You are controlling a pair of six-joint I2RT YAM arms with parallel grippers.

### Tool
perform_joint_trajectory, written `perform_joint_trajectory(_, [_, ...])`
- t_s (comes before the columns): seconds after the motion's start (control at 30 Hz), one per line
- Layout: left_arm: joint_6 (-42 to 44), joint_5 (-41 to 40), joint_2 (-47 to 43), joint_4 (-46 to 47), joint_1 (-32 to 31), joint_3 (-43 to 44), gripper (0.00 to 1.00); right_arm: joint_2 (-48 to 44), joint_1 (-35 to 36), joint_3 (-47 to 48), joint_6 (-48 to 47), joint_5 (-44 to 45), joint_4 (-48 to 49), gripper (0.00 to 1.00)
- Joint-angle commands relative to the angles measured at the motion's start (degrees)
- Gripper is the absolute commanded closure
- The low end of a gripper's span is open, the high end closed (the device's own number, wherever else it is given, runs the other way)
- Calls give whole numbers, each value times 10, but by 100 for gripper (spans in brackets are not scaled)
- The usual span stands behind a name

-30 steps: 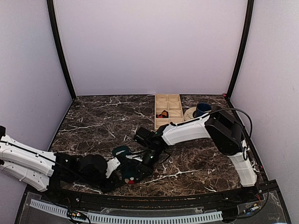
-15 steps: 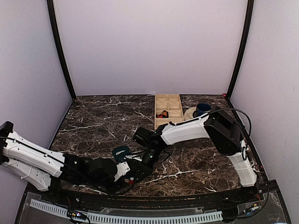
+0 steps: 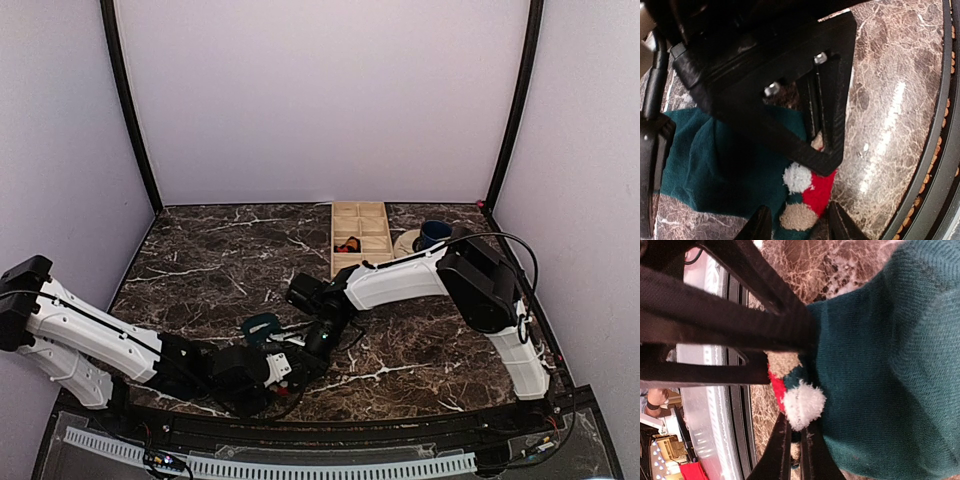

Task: Roll the socks
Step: Roll the sock at the center of the board.

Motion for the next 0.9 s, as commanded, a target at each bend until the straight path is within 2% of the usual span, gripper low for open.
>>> perform_joint_trajectory(0.0, [11,-10,14,-2,-3,19,59,16,-2,5,-11,0,-19,98])
perform_joint_trajectory(0.2, [16,2,17,-5,-3,23,66,18,-2,8,-12,-1,-22,98])
perform_joint_trajectory(0.67, [-5,44,51,-46,-3,55,96,18,-3,12,-12,1,-27,99])
perform_joint_trajectory(0.73, [-15,47,54,-57,-2,60,100,16,-4,11,-10,3,-24,98])
perform_joint_trajectory(0.87, [-43,51,62,-82,-3,73,100,10,-9,3,0,7,-13,89])
